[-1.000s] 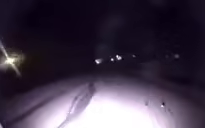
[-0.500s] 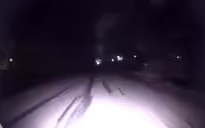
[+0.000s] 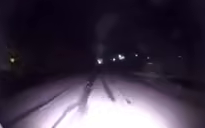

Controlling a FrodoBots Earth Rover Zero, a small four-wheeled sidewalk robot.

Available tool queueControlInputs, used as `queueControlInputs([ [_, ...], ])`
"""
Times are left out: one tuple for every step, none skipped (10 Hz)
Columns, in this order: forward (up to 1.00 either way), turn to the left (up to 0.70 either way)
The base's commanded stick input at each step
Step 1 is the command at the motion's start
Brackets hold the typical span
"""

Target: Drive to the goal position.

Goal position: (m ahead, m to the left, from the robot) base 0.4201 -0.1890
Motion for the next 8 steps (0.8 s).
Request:
queueControlInputs([
  [1.0, 0.0],
  [1.0, 0.0],
  [1.0, 0.0],
  [1.0, 0.0],
  [1.0, 0.0],
  [1.0, 0.0],
  [1.0, 0.0],
  [1.0, 0.0],
])
